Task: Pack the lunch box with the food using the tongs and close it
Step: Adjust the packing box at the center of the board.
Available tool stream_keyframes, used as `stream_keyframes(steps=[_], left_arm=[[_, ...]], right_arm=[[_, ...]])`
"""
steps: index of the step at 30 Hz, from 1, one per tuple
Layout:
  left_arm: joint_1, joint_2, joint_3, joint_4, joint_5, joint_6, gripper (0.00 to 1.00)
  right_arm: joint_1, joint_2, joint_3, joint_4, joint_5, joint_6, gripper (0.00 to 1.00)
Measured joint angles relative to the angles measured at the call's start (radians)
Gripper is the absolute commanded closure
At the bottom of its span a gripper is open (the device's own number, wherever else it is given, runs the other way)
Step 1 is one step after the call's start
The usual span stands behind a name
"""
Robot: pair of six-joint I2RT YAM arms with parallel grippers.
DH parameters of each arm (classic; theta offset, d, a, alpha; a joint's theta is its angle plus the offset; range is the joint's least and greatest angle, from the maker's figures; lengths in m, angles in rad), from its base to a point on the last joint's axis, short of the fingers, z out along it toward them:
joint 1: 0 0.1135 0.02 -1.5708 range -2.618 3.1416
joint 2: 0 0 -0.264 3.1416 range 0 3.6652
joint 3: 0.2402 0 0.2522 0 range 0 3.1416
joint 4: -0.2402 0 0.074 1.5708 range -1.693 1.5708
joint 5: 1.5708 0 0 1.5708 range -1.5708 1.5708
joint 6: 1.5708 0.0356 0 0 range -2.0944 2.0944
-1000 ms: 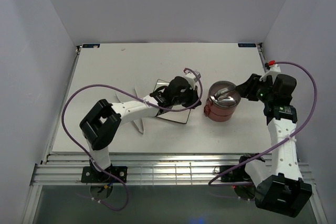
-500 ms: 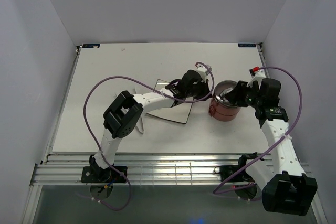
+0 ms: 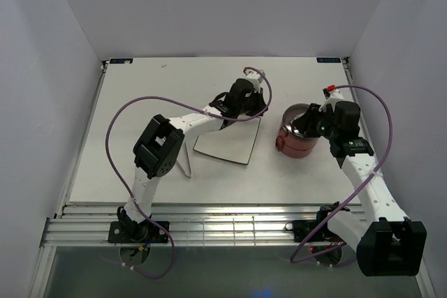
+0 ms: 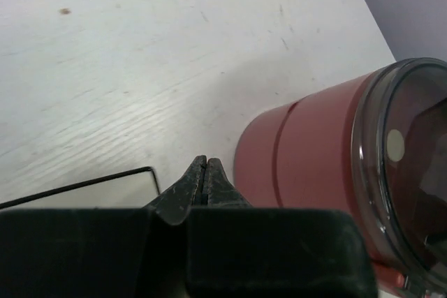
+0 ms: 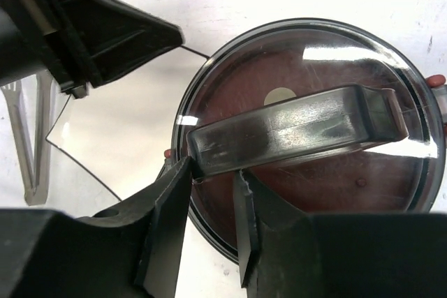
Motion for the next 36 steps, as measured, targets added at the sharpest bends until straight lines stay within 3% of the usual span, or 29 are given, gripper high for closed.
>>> stream_keyframes(steps=[2,9,15,19,22,29,31,36], left_arm=[[0.014,-0.053,-0.063,0.002,-0.026,0.004,1.0],[0.015,-0.253,-0.231,0.045,-0.099,0.013,1.0],[0.013,-0.298,-0.245,0.071,-0.08,0.021,1.0],[0.01,-0.298,-0.245,0.071,-0.016,0.039,1.0],[0.003,-0.298,-0.245,0.071,0.021,0.061,0.75],[-0.049,-0.299,-0.234,0.069,0.077,0.18,0.53],[-0.069,-0.299,-0.22,0.066,0.086,0.227,0.47],[-0.111,-0.27,-0.117,0.055,0.12,0.372,0.42]], right_arm=[[0.039,0.016,0.0,0.031,0.05,0.029,0.73],[0.162,0.067,-0.008,0.137,0.236,0.167,0.77],[0.253,0.135,0.005,0.225,0.346,0.243,0.66],[0.261,0.135,0.045,0.158,0.382,0.229,0.6],[0.241,0.084,0.067,0.067,0.398,0.196,0.5],[0.122,-0.036,0.107,-0.047,0.372,0.108,0.43],[0.037,-0.034,0.107,-0.058,0.32,0.081,0.42],[-0.204,0.019,0.098,-0.061,0.159,0.024,0.4]])
